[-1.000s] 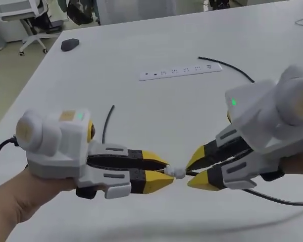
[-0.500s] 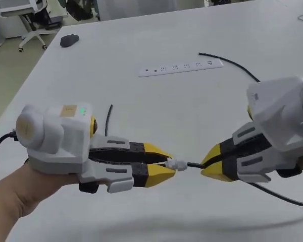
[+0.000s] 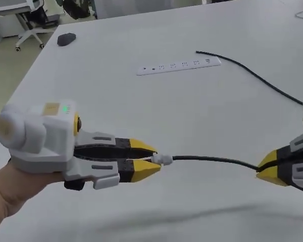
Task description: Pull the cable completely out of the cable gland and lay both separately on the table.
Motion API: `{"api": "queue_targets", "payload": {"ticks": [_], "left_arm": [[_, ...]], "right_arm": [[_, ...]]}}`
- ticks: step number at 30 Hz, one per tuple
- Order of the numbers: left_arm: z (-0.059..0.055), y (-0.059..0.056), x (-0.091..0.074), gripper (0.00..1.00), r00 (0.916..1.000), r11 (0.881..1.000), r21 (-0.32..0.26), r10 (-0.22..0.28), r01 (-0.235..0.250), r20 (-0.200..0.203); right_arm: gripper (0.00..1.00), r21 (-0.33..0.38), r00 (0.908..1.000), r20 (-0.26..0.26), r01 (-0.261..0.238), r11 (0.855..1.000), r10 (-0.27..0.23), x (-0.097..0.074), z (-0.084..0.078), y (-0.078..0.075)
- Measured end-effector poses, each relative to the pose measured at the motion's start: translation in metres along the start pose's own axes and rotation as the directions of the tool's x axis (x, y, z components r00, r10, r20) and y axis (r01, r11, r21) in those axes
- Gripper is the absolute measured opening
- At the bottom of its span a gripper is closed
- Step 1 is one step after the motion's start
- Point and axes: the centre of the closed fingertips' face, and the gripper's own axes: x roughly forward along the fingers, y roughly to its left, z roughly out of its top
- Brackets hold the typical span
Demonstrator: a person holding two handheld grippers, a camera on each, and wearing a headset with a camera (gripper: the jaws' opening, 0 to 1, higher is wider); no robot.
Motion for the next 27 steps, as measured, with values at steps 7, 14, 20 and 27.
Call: {"api": "queue_targets", "payload": {"ticks": [7,14,20,27], "left_arm": [[-0.003,0.003,-0.008,0.15,0.9997,1.000,-0.004,0.023,-0.023,-0.007],[-0.005,0.005,-0.010,0.15,0.9990,0.999,-0.006,0.042,-0.042,-0.015],[-0.006,0.003,-0.010,0.15,0.9990,0.999,-0.013,0.043,-0.044,-0.014],[-0.004,0.002,-0.009,0.15,0.9990,0.999,-0.012,0.044,-0.045,-0.011]], "right_arm": [[0.00,0.022,0.9902,-0.112,0.088,0.996,-0.085,-0.004,-0.041,-0.025],[0.22,0.092,0.9798,-0.197,-0.013,0.996,0.031,0.003,-0.055,-0.003],[0.32,0.117,0.9961,0.011,-0.088,0.989,0.087,0.003,0.003,0.012],[0.29,-0.005,0.9756,0.206,-0.077,0.997,0.077,-0.006,0.093,0.015]]}}
